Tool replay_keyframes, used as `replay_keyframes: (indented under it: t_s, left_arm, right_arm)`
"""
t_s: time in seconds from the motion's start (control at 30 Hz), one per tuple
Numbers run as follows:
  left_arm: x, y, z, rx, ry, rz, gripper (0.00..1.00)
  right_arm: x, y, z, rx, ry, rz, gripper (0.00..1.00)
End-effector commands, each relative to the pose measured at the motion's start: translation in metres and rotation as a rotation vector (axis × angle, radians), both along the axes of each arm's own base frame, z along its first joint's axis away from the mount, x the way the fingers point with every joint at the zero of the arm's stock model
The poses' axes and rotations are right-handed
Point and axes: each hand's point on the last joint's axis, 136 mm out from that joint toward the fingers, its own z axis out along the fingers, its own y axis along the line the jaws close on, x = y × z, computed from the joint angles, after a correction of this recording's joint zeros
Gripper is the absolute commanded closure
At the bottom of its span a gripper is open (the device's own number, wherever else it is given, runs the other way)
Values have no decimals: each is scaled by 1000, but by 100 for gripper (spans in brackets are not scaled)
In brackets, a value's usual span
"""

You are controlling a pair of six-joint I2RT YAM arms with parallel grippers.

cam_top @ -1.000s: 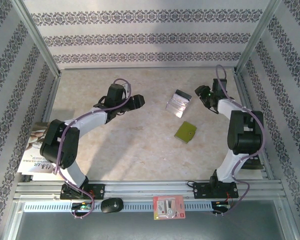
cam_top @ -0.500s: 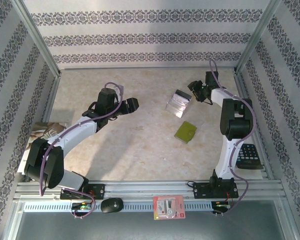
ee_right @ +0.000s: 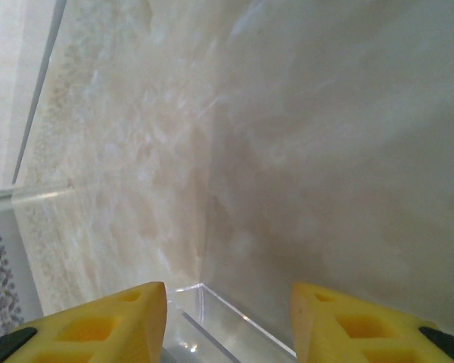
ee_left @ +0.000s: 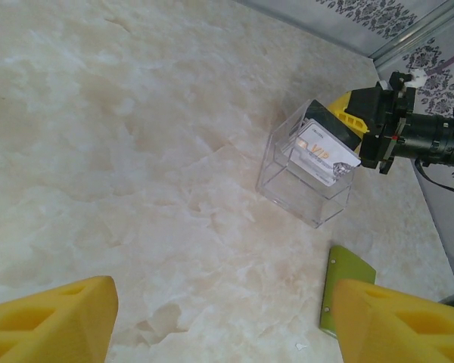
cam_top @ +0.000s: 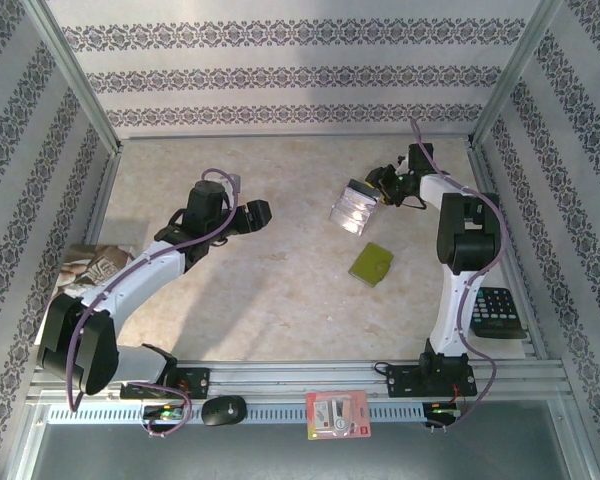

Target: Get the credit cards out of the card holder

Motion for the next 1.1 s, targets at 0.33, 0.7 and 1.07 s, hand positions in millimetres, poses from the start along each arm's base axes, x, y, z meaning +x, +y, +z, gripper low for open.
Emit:
replay_keyframes:
  t_s: [0.33, 0.7, 1.07]
  left_arm:
    - [-19, 16, -8, 71, 4, 22, 25]
    - [-28, 27, -14, 101, 9, 45, 25]
    - [-4, 40, -30, 174, -3, 99, 29]
  right_arm:
    - [-25, 93, 10, 39, -21, 281, 54]
    - [-44, 185, 26, 27, -60, 461, 51]
    - [-45, 162, 108, -209, -281, 327, 49]
